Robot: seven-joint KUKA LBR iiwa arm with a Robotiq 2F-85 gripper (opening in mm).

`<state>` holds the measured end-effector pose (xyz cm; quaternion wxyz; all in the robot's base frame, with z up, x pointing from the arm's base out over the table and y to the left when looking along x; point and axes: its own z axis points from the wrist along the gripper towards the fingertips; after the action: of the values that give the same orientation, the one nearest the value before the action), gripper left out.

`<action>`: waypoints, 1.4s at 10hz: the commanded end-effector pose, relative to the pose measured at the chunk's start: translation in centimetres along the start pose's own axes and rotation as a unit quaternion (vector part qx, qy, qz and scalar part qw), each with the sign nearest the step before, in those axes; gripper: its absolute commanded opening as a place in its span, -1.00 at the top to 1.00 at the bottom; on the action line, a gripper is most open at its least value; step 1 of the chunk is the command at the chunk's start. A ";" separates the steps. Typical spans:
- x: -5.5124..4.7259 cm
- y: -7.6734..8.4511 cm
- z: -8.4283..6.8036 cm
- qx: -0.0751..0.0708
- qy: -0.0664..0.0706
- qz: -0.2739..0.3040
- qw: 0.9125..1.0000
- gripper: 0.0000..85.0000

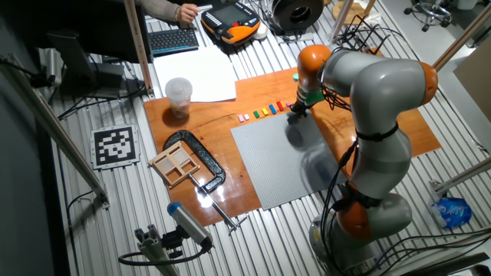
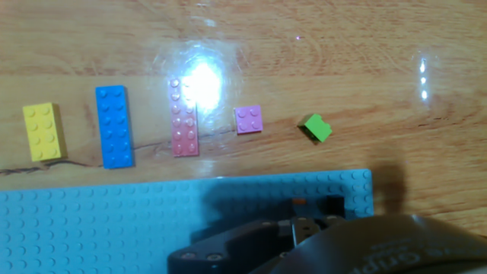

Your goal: Build with small Lego blocks

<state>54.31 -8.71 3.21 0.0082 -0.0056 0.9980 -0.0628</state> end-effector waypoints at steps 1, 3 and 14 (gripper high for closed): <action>0.1 0.1 0.4 -0.001 -0.002 0.000 1.000 1.00; 0.1 0.2 0.6 -0.005 -0.003 0.001 1.000 1.00; -0.2 -0.3 -4.7 -0.012 0.038 0.021 0.999 1.00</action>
<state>54.42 -8.43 7.94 -0.0285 0.0180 0.9981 -0.0520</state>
